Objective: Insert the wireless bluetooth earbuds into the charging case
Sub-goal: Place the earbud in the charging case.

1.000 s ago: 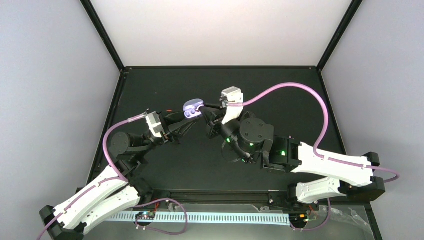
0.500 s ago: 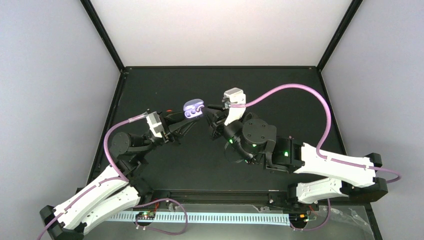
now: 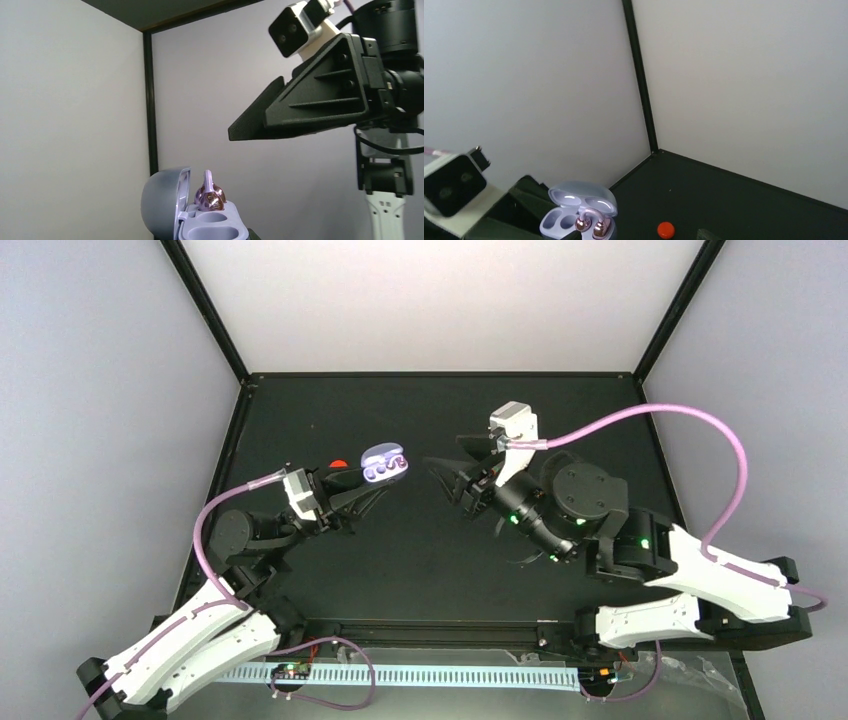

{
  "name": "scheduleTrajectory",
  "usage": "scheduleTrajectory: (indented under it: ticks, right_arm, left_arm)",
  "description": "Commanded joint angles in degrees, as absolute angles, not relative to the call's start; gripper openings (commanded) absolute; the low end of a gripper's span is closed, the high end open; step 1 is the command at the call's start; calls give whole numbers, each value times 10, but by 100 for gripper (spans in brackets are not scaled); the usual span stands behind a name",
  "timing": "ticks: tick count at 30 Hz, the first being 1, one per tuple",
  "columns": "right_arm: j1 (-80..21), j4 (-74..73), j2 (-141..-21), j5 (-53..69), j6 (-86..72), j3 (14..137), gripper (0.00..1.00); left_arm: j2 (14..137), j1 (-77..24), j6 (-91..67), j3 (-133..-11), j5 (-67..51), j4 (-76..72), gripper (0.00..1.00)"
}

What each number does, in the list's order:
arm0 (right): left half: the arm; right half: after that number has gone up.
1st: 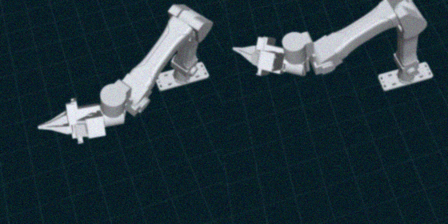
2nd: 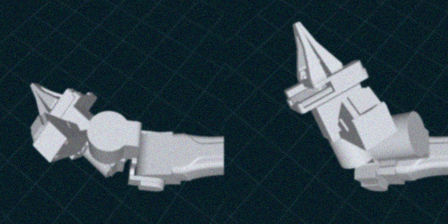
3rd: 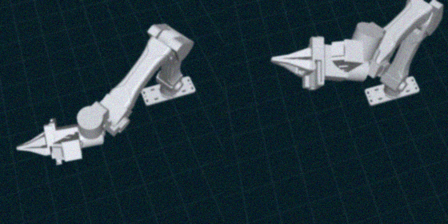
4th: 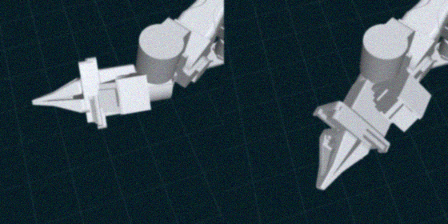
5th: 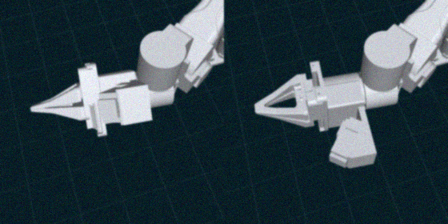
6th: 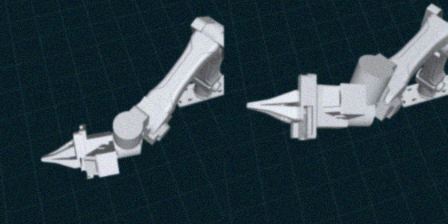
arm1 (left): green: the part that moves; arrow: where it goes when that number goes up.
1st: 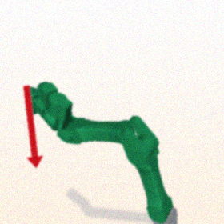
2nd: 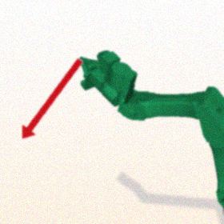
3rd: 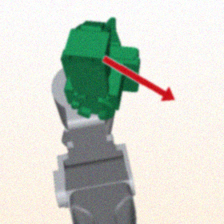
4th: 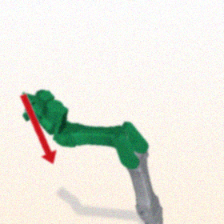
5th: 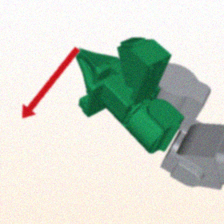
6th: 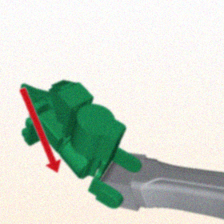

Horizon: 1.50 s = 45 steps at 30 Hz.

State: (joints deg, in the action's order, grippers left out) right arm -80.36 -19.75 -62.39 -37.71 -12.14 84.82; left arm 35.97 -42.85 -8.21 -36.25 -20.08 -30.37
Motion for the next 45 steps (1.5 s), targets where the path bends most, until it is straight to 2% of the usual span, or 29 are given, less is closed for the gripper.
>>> scheduleTrajectory:
  ticks: [1, 4, 8, 36, 42, 45]
  right_arm:
    - [-792, -337, -615, -310, -100, 889, 63]
    - [-789, -364, -607, -288, -102, 884, 76]
    - [-788, -358, -596, -263, -107, 870, 84]
    - [-788, -347, -622, -240, -111, 857, 86]
    - [-787, -337, -579, -315, -106, 853, 86]
    - [-738, -360, -549, -349, -132, 839, 86]
  left_arm:
    - [348, -432, -119, -367, -262, -306, 2]
    - [345, -432, -141, -366, -325, -307, 1]
    - [346, -432, -165, -368, -376, -306, 2]
    - [342, -432, -170, -371, -408, -291, 1]
    - [336, -432, -157, -365, -398, -268, 2]
    - [323, -432, -152, -350, -389, -257, 2]
